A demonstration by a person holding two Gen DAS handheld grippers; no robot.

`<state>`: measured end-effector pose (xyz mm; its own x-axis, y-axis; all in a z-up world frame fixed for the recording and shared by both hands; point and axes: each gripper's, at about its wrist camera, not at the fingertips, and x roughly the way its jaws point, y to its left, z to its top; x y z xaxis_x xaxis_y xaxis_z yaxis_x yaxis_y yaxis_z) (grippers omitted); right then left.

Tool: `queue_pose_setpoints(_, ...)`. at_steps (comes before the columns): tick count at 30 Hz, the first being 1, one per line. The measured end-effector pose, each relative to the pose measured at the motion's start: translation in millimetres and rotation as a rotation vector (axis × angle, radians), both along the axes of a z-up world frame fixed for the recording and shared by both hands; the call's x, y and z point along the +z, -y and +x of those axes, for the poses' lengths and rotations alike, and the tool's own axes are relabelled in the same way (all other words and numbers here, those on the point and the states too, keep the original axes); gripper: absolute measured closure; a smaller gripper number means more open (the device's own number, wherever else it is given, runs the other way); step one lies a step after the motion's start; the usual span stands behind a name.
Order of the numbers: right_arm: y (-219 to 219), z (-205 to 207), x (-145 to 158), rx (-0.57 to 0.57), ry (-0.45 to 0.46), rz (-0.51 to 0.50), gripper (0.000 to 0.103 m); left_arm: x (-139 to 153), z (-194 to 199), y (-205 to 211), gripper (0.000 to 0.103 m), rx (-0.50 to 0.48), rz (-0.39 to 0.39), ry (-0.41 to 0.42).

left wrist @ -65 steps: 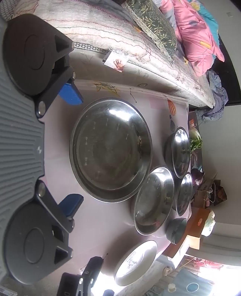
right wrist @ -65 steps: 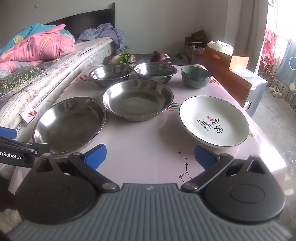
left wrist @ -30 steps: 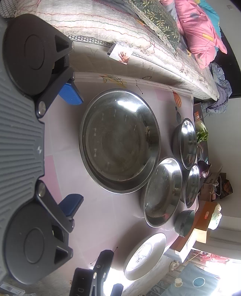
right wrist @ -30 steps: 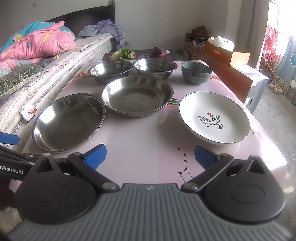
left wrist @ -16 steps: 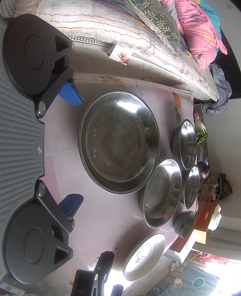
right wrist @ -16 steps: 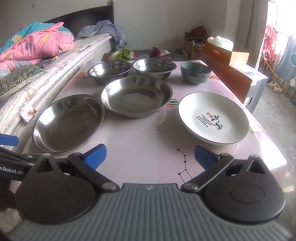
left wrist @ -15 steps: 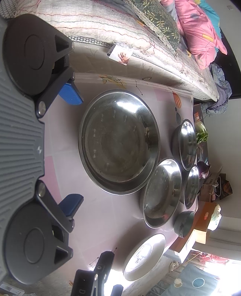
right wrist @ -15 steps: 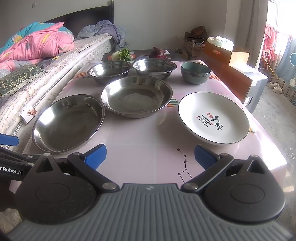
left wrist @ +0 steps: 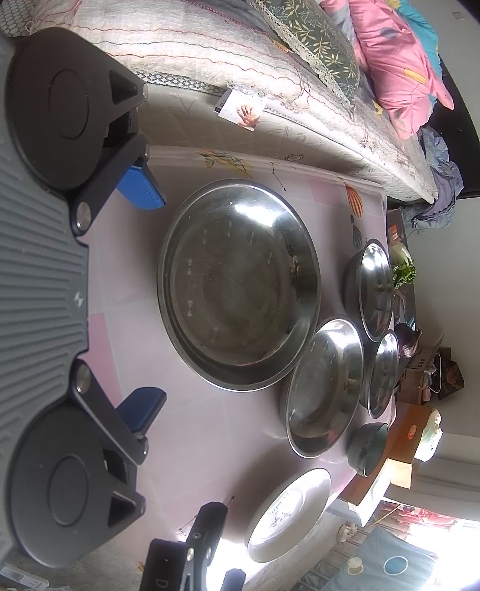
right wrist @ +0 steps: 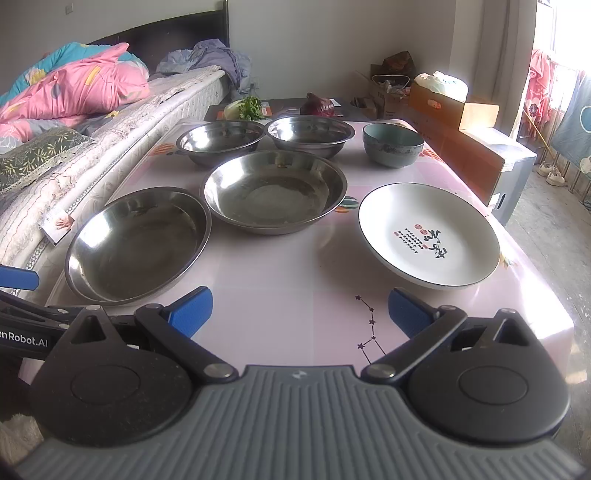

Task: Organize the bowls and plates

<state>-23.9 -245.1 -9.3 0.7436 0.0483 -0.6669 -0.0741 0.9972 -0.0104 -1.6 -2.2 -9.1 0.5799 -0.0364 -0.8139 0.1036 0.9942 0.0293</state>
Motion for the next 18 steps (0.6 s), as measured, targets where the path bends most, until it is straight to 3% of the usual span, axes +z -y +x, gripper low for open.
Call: queue_pose_setpoints(18, -0.4, -0.2, 0.1, -0.002, -0.003, 0.001, 0.001, -5.3, 1.1, -0.1, 0.000, 0.001, 0.007, -0.004)
